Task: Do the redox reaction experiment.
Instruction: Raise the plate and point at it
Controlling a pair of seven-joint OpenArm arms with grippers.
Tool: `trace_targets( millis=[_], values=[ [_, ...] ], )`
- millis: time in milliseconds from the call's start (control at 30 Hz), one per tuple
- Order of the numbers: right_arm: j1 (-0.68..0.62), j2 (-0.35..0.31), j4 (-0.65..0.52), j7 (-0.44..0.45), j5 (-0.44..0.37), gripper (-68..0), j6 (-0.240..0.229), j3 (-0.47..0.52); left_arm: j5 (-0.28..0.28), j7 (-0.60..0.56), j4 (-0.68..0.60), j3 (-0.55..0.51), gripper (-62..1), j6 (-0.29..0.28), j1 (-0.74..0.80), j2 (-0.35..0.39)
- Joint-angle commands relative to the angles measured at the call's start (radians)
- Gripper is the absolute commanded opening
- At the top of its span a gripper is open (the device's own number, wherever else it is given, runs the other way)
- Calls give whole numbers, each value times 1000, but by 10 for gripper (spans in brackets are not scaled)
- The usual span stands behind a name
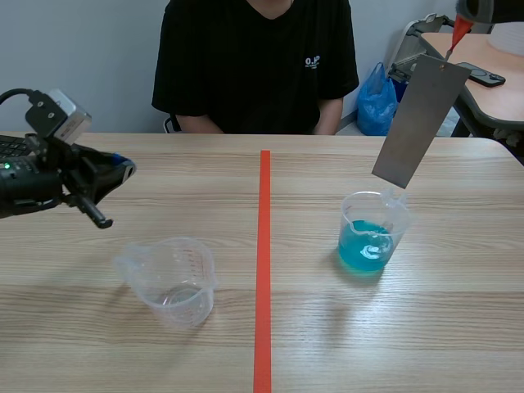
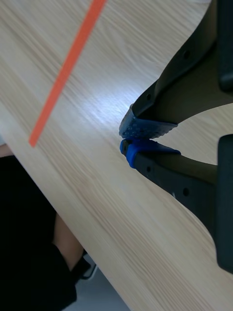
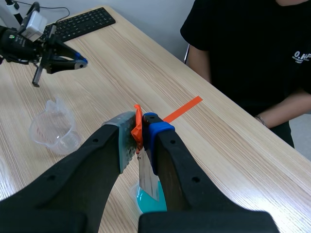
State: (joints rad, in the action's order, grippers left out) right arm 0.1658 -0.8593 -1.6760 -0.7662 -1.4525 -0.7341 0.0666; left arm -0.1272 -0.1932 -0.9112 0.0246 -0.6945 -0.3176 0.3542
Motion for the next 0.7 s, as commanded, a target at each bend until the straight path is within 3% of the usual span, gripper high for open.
trace_targets(
  millis=[0, 300, 667],
  values=[
    [13, -18, -12, 8, -22, -660, -11, 12, 35, 19, 3, 11, -573, -2, -46, -27],
    [12, -18, -12, 5, -22, -660, -11, 12, 76, 125, 150, 167, -573, -2, -216, -180],
    [12, -18, -12, 5, -22, -660, -11, 12, 200, 208, 187, 309, -573, -2, -260, -309]
  ],
)
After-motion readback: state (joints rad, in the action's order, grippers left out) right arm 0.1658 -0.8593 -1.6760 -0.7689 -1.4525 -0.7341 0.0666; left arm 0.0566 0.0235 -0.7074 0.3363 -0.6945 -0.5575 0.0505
